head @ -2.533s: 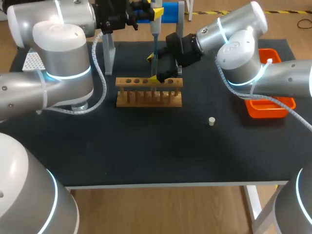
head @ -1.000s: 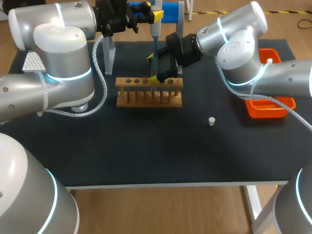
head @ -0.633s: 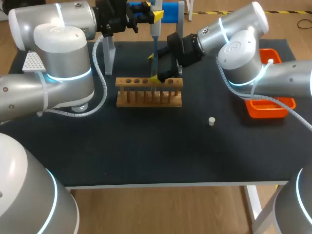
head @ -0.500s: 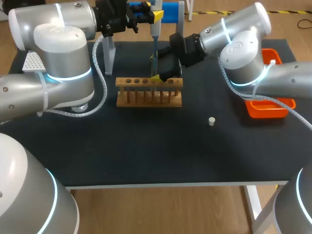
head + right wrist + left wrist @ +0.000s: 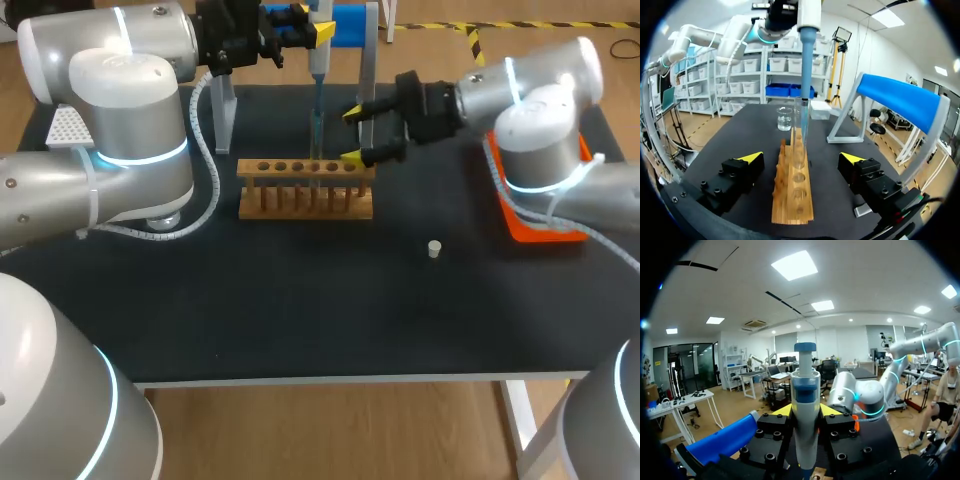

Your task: Invert the test tube, pick up the pipette, mount the tip to pipette, aspirate from beaker and dispense into the tube, eject the tip, return the pipette, and cap with the stopper.

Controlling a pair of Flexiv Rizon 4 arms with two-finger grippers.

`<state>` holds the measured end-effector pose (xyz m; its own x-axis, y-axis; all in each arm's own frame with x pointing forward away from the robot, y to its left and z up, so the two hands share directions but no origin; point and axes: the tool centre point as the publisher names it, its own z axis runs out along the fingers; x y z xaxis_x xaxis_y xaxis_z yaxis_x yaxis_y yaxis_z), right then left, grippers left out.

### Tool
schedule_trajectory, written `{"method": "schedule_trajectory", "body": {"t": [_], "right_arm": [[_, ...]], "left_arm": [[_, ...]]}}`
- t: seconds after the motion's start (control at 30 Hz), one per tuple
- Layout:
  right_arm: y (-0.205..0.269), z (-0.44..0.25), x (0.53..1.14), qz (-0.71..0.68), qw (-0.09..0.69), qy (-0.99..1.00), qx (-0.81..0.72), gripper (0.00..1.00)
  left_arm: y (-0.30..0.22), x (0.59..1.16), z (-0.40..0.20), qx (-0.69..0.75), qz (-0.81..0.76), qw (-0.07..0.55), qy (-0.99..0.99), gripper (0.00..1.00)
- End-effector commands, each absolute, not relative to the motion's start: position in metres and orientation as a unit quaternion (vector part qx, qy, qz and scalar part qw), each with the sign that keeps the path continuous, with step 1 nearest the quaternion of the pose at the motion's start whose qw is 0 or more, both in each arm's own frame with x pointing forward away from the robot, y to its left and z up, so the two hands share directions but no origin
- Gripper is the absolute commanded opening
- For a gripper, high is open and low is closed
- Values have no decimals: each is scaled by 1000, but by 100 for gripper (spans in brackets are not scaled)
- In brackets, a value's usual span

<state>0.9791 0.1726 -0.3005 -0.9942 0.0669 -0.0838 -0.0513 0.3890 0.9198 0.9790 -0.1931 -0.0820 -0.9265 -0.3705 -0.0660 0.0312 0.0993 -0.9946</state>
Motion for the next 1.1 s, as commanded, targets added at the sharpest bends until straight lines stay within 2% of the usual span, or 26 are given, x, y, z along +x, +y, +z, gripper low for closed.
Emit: {"method": "schedule_trajectory", "body": {"t": [0.03,0.43,0.8,1.1], "right_arm": [[157,-299,967,582,57,811,5,100],[136,-264,959,595,67,801,19,100],[112,-192,951,619,82,781,37,100],[112,-129,940,635,76,768,35,100]], "left_arm": [[-195,979,-83,-118,-662,155,724,0],[-195,979,-83,-118,-662,155,724,0],[-195,979,-83,-118,-662,155,724,0],[-195,979,-83,-118,-662,155,724,0]]}}
